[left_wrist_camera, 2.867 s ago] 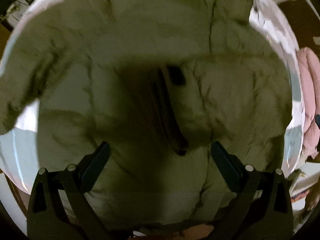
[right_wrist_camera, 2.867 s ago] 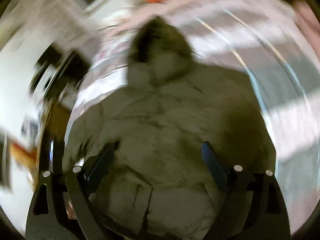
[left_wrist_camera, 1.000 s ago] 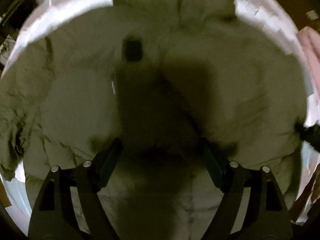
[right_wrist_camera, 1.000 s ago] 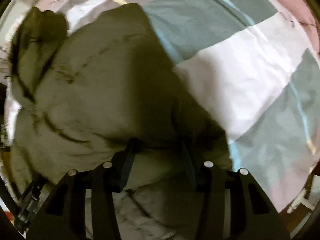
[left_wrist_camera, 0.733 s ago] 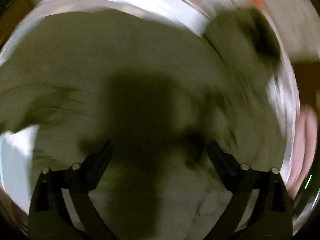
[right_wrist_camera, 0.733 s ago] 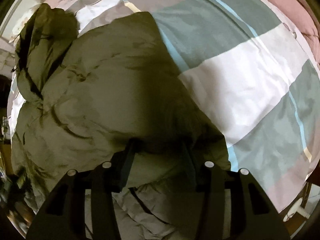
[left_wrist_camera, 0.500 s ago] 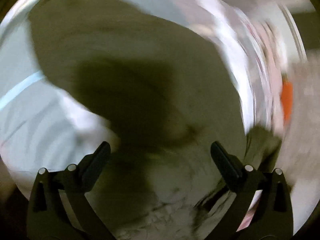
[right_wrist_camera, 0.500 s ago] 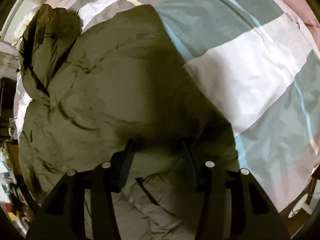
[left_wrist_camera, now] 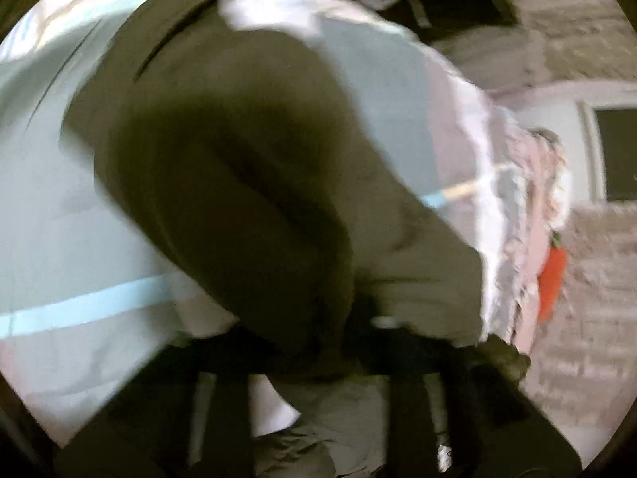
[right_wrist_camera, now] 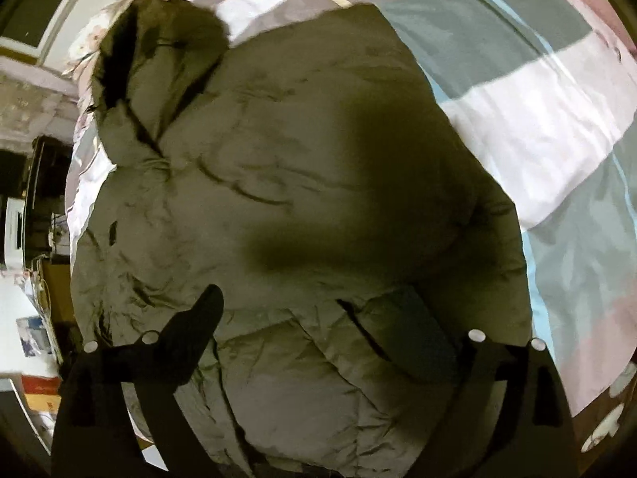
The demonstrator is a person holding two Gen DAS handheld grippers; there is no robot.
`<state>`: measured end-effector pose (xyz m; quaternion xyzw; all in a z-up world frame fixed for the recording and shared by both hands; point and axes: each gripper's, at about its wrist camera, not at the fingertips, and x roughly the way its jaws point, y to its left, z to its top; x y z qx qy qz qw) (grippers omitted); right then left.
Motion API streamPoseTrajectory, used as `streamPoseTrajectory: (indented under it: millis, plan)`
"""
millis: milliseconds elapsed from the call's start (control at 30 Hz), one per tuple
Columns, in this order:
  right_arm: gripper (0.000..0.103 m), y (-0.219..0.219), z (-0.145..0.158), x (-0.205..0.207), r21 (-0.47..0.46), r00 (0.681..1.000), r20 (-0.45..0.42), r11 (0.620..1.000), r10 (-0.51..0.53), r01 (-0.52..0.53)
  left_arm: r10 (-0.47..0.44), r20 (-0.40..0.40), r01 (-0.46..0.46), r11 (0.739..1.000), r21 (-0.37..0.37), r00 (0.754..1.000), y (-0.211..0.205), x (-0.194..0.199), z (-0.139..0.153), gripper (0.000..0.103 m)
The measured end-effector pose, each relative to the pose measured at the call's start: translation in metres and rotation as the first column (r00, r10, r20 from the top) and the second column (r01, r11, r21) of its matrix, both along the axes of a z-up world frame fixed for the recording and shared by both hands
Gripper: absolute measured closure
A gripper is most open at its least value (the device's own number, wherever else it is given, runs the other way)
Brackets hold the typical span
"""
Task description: Fold large clothes
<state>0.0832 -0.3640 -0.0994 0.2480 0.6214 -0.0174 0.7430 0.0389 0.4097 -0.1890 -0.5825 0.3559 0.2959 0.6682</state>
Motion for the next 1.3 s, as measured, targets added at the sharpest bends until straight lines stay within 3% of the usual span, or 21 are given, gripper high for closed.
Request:
streamPoseTrajectory:
  millis: [133,200,300,333,367,400,467,500,567,600,633,667,733,800,867,967,1033,1100,1200,1267,1300]
  plan:
    - [0.011,0.005,0.0,0.004,-0.016,1.0,0.008,1.0,0.018,-0.018,-0.112,0.098,0.1,0.987,0.124,0.989,-0.026,0.027,0.04,0.096]
    - [0.011,0.004,0.0,0.001,-0.01,1.0,0.003,1.0,0.011,-0.011,-0.188,0.168,0.159,0.972,0.174,0.968,-0.049,0.043,0.066,0.096]
    - [0.011,0.0,-0.001,-0.001,-0.006,1.0,-0.008,1.0,-0.008,0.008,-0.421,0.204,0.333,0.873,0.357,0.884,-0.115,0.069,0.116,0.095]
    - [0.011,0.0,-0.002,0.0,-0.005,1.0,-0.012,1.0,-0.016,0.016,-0.515,0.19,0.398,0.807,0.436,0.836,-0.145,0.074,0.133,0.095]
    - [0.011,-0.002,-0.003,-0.001,-0.003,1.0,-0.014,1.0,-0.021,0.021,-0.63,0.152,0.477,0.704,0.526,0.761,-0.186,0.081,0.151,0.095]
    - [0.011,-0.002,-0.004,-0.002,0.0,1.0,-0.017,1.0,-0.025,0.025,-0.694,0.124,0.523,0.635,0.568,0.709,-0.212,0.085,0.158,0.094]
    - [0.011,-0.002,-0.005,-0.002,0.003,0.999,-0.02,1.0,-0.028,0.028,-0.821,0.051,0.631,0.476,0.612,0.569,-0.273,0.091,0.161,0.088]
    - [0.011,-0.002,-0.005,-0.002,0.003,0.999,-0.021,1.0,-0.027,0.027,-0.882,-0.006,0.7,0.37,0.611,0.472,-0.311,0.092,0.156,0.077]
    - [0.011,-0.001,-0.005,-0.001,0.001,1.0,-0.022,1.0,-0.018,0.018,-0.945,-0.091,0.774,0.2,0.6,0.315,-0.365,0.09,0.14,0.067]
    - [0.011,0.0,-0.005,-0.001,0.001,1.0,-0.023,1.0,-0.012,0.012,-0.962,-0.173,0.802,0.069,0.593,0.21,-0.4,0.085,0.127,0.063]
    - [0.011,0.0,-0.005,0.0,0.001,1.0,-0.023,1.0,-0.007,0.007,-0.958,-0.254,0.812,-0.041,0.583,0.133,-0.427,0.079,0.117,0.061]
    - [0.011,0.0,-0.005,0.0,0.002,1.0,-0.023,1.0,-0.007,0.008,-0.932,-0.36,0.807,-0.175,0.564,0.049,-0.458,0.07,0.102,0.057]
    - [0.011,0.0,-0.005,0.001,0.004,1.0,-0.02,1.0,-0.011,0.011,-0.883,-0.468,0.778,-0.317,0.542,-0.033,-0.49,0.056,0.087,0.052]
    - [0.011,0.0,-0.004,0.002,0.002,1.0,-0.013,1.0,-0.019,0.019,-0.849,-0.522,0.742,-0.403,0.536,-0.084,-0.508,0.05,0.08,0.041]
    - [0.011,-0.001,-0.003,0.001,0.002,0.999,-0.005,0.999,-0.032,0.032,-0.846,-0.526,0.721,-0.42,0.551,-0.091,-0.511,0.049,0.084,0.027]
    - [0.011,-0.006,-0.002,0.0,0.046,0.998,0.012,0.997,-0.067,0.066,-0.865,-0.501,0.737,-0.36,0.572,-0.033,-0.496,0.051,0.095,0.024]
    - [0.011,-0.009,-0.001,-0.002,0.096,0.995,0.021,0.991,-0.099,0.097,-0.886,-0.462,0.783,-0.254,0.568,0.048,-0.468,0.061,0.1,0.021]
    - [0.011,-0.013,-0.002,-0.004,0.163,0.991,0.024,0.979,-0.132,0.127,-0.909,-0.397,0.84,-0.115,0.531,0.127,-0.432,0.083,0.097,0.021]
    - [0.011,-0.003,-0.008,-0.002,0.228,0.995,0.011,0.969,-0.102,0.097,-0.905,-0.367,0.896,0.036,0.442,0.218,-0.393,0.1,0.08,0.021]
    - [0.011,0.016,-0.016,0.0,0.259,1.0,-0.007,0.966,-0.026,0.027,-0.888,-0.382,0.92,0.1,0.379,0.255,-0.373,0.105,0.06,0.021]
    - [0.014,0.028,-0.022,0.001,0.28,1.0,-0.018,0.96,0.013,-0.007,-0.881,-0.395,0.926,0.113,0.36,0.261,-0.368,0.104,0.054,0.021]
